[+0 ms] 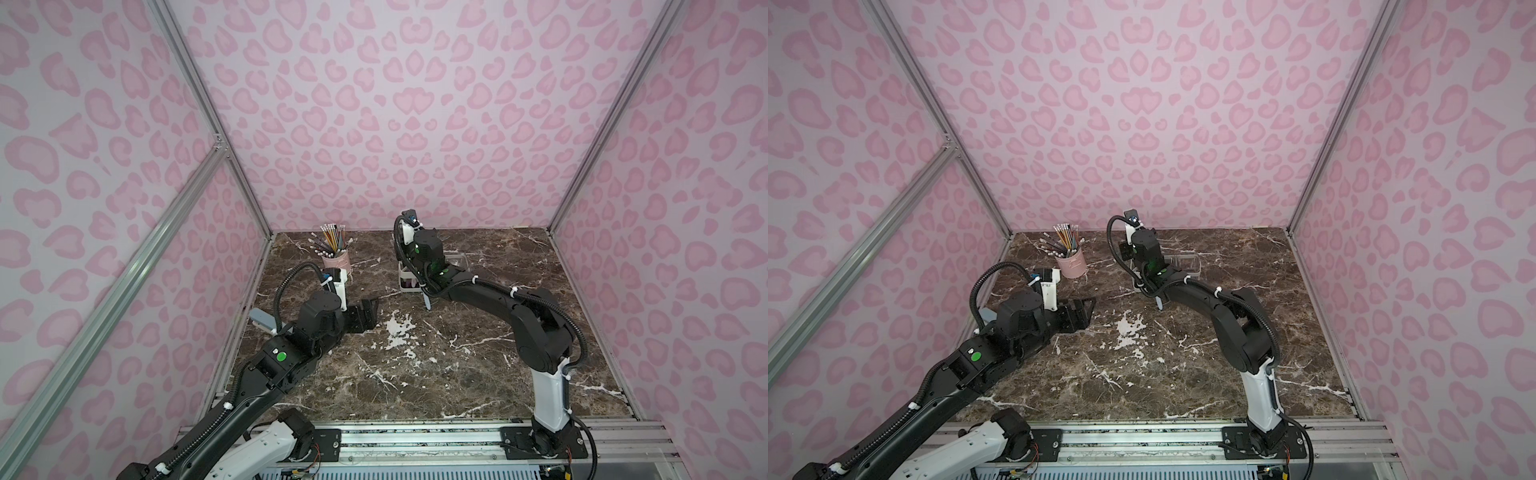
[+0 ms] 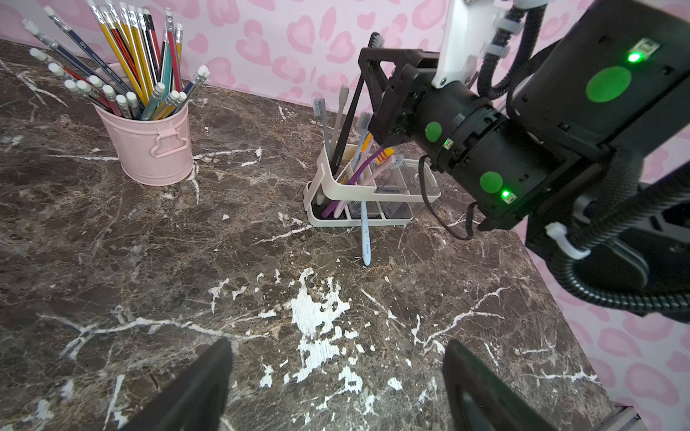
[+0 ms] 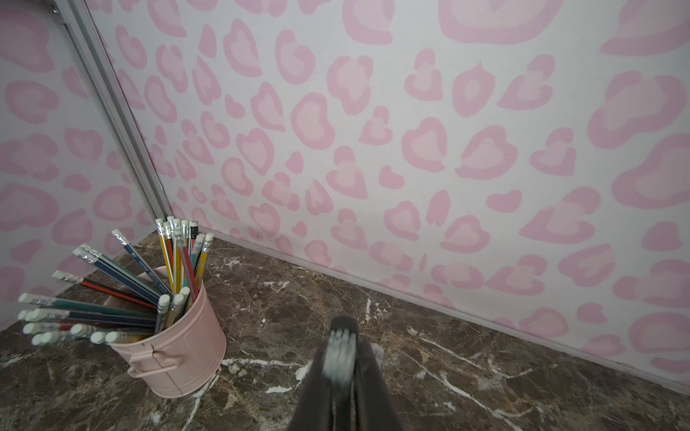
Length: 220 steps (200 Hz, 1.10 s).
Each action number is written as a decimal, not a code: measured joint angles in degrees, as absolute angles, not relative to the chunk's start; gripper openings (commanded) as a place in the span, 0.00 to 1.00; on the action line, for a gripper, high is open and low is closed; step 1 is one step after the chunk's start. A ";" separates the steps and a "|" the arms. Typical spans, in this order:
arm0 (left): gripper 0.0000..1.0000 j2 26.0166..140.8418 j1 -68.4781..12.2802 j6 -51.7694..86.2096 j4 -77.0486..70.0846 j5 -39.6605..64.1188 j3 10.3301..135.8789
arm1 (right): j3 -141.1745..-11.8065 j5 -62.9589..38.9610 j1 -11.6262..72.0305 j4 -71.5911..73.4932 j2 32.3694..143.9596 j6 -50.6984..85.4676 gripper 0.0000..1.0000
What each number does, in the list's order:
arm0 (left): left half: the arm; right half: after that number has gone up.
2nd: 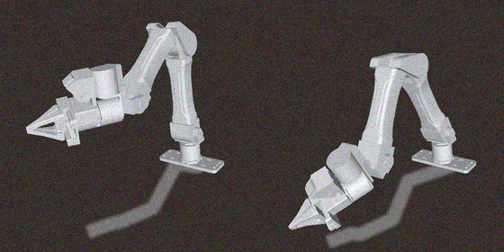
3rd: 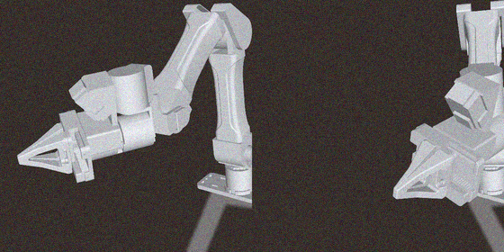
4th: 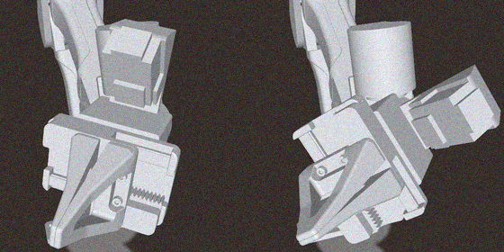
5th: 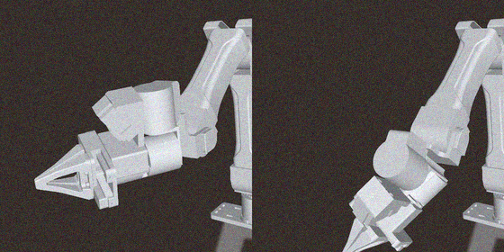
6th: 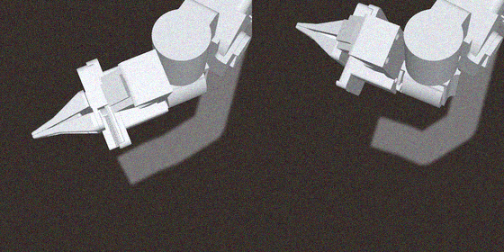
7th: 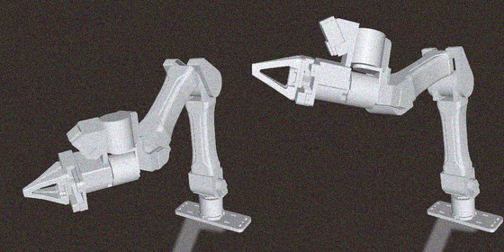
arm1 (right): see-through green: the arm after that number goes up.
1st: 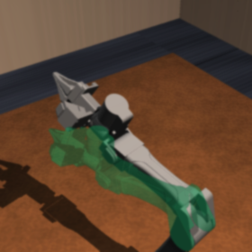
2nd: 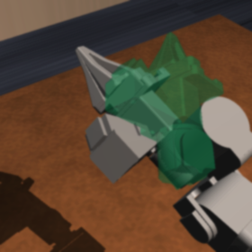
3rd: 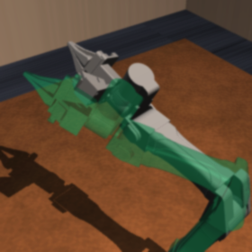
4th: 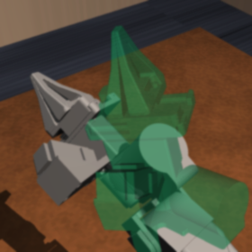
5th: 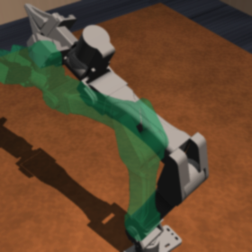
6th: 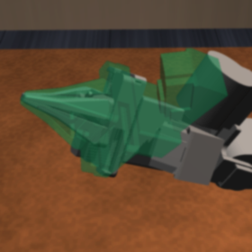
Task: Place the toothbrush into the toothbrush holder
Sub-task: Place the toothbrush in the toothbrush holder.
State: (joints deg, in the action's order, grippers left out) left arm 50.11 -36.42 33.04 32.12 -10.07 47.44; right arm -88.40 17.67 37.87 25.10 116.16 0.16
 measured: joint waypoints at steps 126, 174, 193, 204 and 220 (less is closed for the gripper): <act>0.90 50.24 -36.42 33.04 32.12 -10.04 47.35 | -85.62 16.43 37.80 27.42 117.86 3.03 0.07; 0.90 50.30 -36.42 33.01 32.12 -10.02 47.33 | -84.62 16.08 37.80 28.95 117.69 3.64 0.12; 0.90 50.30 -36.42 33.01 32.12 -9.89 47.29 | -84.25 15.64 37.80 28.80 117.47 3.64 0.18; 0.90 50.30 -36.42 33.01 32.12 -9.87 47.24 | -84.23 15.44 37.80 28.34 117.38 3.64 0.20; 0.90 50.30 -36.42 33.01 32.12 -9.87 47.18 | -83.88 15.44 37.80 28.01 117.14 3.66 0.24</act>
State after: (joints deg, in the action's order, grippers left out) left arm 50.30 -36.42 33.01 32.12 -9.87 47.18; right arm -83.88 15.44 37.80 28.01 117.14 3.66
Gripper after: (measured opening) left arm 0.896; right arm 0.216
